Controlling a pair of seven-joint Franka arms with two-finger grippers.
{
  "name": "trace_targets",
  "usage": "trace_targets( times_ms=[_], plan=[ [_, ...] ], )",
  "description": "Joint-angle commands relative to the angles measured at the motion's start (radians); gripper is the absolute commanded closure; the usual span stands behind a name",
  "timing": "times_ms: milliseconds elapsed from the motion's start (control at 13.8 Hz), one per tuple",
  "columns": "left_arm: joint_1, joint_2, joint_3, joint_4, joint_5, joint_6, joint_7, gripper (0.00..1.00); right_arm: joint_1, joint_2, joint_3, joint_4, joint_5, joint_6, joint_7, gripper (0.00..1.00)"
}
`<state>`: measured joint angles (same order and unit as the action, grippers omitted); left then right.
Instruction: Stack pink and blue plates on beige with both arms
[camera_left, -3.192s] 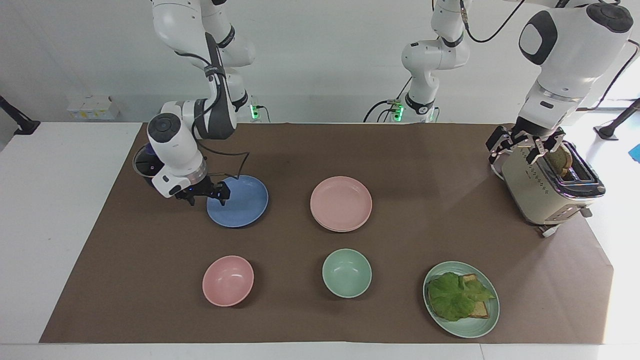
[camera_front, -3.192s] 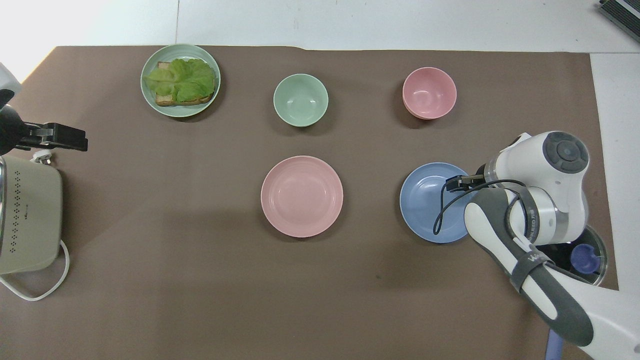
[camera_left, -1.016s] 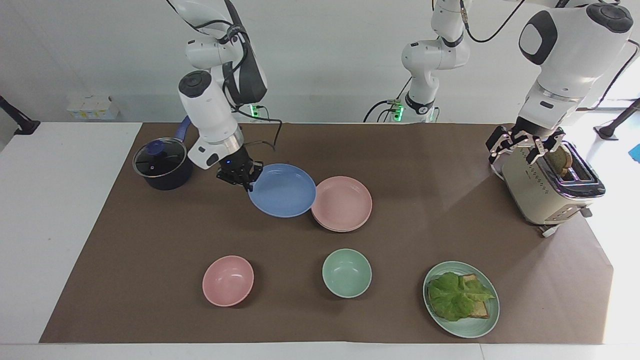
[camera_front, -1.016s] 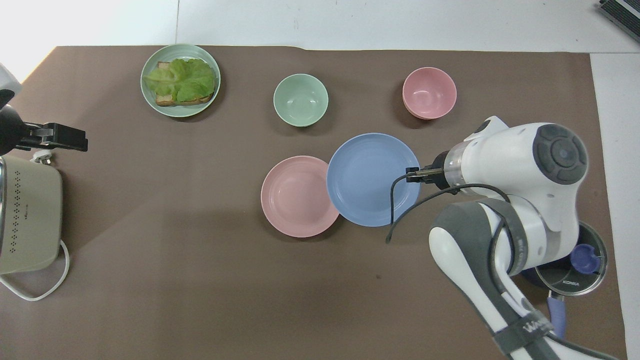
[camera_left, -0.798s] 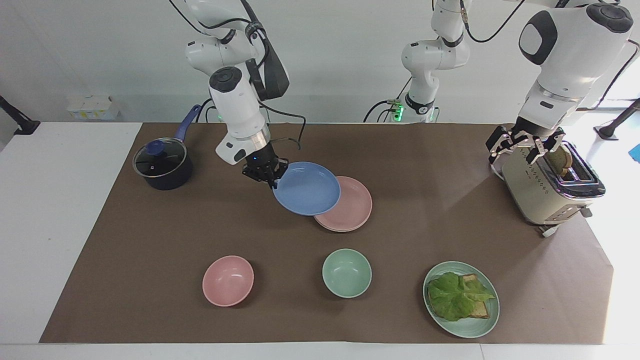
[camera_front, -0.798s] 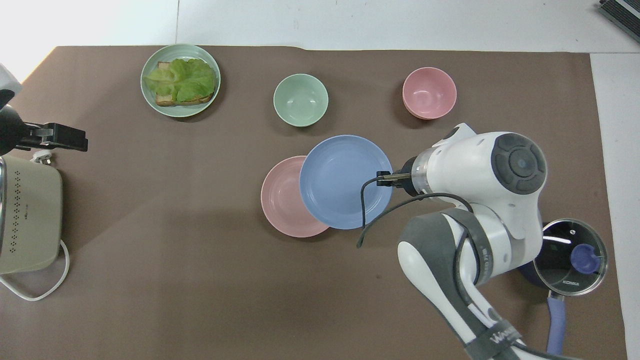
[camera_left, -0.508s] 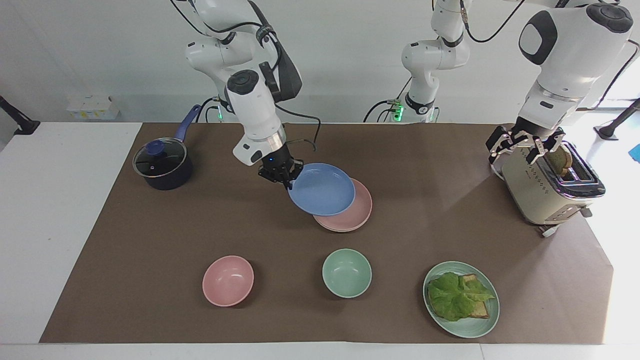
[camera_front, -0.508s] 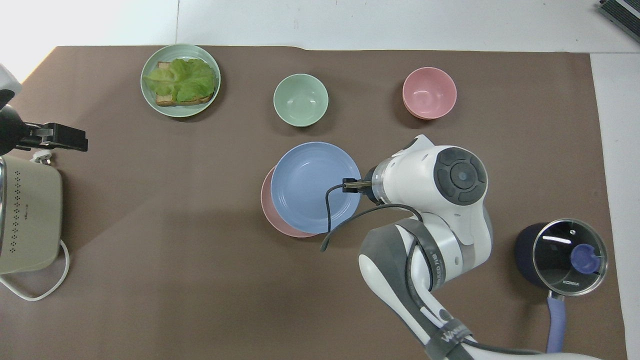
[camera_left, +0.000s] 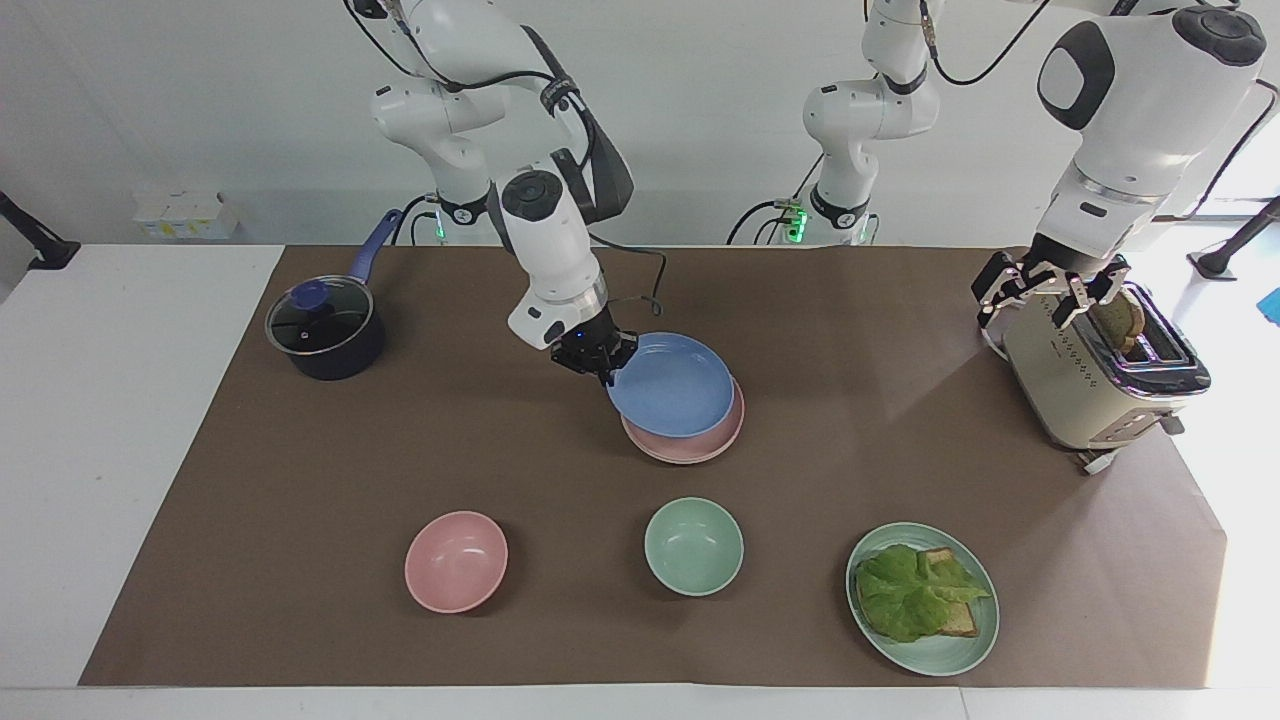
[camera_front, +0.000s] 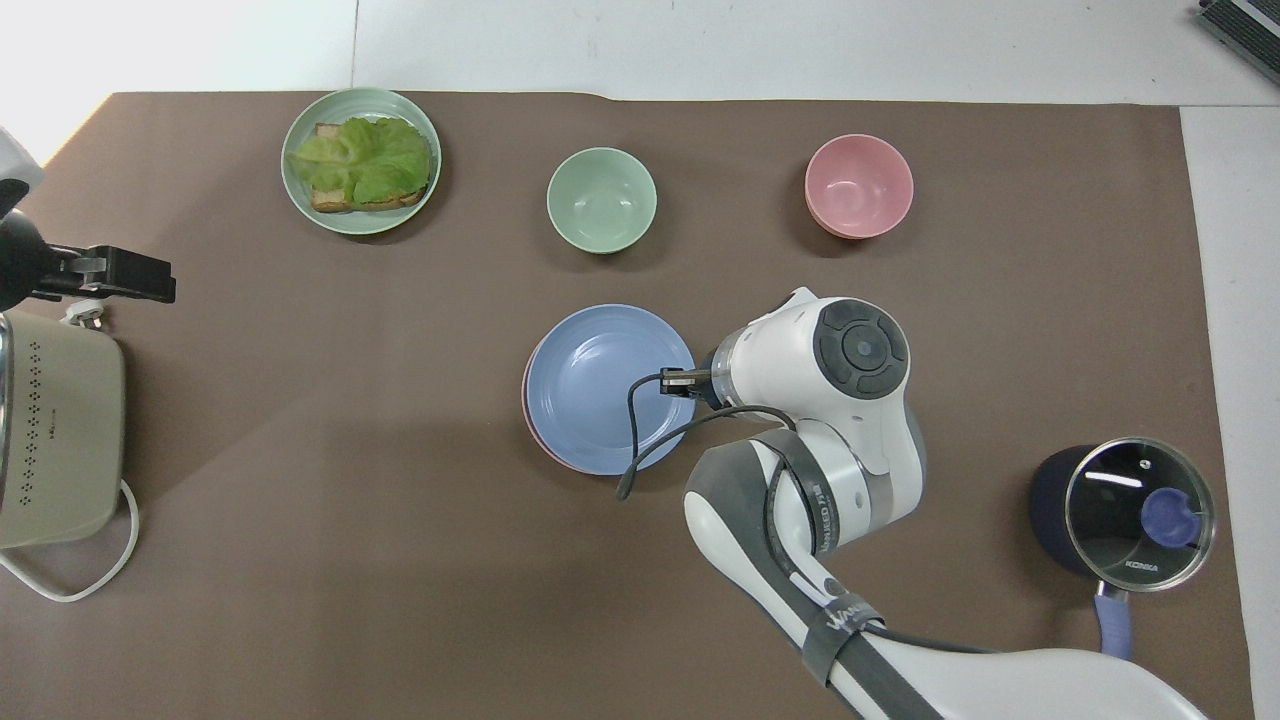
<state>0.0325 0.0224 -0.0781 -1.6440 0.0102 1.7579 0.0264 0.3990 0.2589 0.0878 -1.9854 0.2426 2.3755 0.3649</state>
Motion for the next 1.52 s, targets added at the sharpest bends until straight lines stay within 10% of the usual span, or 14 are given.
trace_targets(
  times_ms=[0,145,218,363,1451],
  plan=[
    [0.0,0.001,0.0,0.01,0.013,-0.017,0.006,0.0,0.001,0.017,0.001,0.019,0.038,0.008,0.005,1.0],
    [0.001,0.001,0.0,0.01,0.013,-0.015,0.006,0.0,0.001,0.019,0.001,0.022,0.038,0.008,0.006,0.79],
    [0.001,0.001,0.0,0.009,0.013,-0.017,0.006,0.0,0.001,0.02,0.001,0.026,0.038,0.008,0.009,0.36],
    [0.001,0.001,0.0,0.009,0.013,-0.015,0.006,0.0,0.003,0.019,0.001,0.039,0.038,0.002,0.012,0.05],
    [0.001,0.001,-0.002,0.01,0.013,-0.015,0.006,0.0,-0.399,-0.291,-0.019,0.21,-0.229,-0.461,-0.015,0.0]
  ],
)
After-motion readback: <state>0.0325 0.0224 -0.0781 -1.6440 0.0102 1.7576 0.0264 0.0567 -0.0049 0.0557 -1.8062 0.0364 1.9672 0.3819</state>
